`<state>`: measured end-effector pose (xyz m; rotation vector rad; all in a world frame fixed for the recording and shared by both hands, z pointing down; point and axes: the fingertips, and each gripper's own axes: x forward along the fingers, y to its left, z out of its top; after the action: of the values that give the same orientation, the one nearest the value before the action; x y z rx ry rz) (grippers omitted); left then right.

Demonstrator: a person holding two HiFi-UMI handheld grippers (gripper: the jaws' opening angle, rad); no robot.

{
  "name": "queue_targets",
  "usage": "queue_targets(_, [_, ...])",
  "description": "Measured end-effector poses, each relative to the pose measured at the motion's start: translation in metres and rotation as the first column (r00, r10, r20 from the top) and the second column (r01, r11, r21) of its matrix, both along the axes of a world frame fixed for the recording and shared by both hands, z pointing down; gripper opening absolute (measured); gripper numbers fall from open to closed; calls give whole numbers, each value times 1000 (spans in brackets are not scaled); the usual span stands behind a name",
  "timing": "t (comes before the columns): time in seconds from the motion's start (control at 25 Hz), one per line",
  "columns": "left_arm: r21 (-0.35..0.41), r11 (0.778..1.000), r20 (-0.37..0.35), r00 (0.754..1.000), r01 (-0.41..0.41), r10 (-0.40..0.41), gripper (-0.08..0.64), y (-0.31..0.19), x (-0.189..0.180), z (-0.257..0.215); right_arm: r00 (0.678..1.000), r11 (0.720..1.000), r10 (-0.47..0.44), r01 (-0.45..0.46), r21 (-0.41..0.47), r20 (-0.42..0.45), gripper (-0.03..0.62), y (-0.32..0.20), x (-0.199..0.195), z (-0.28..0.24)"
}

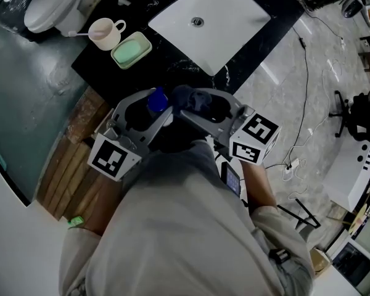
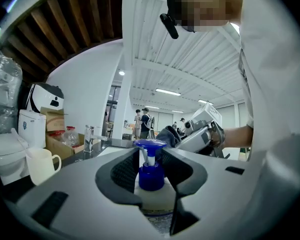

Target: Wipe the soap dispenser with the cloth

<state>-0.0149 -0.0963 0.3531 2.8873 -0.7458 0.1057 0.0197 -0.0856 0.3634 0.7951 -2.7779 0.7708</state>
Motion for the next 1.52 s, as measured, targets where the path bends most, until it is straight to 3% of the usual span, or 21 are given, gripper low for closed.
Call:
queue_targets(0.68, [46,998,-5,999,-33,33,141,19,-6,5,999,999,-15,13,-41,-28,187,0,0,14])
queue_targets(1.08, [52,998,-7,999,-44,44,202,23,-11,3,999,1000,13,-14,-23,-38,187,2,4,12])
queue_targets(1.24, [70,997,30,999,-23,21,204,27,-16,6,999,999,34,-34,-9,-43,187,2,8,8])
queue_targets(1.52, [53,998,-32,999,44,-42,204,31,-30,1,996,998,66,-64,26,-58,187,4,13,3])
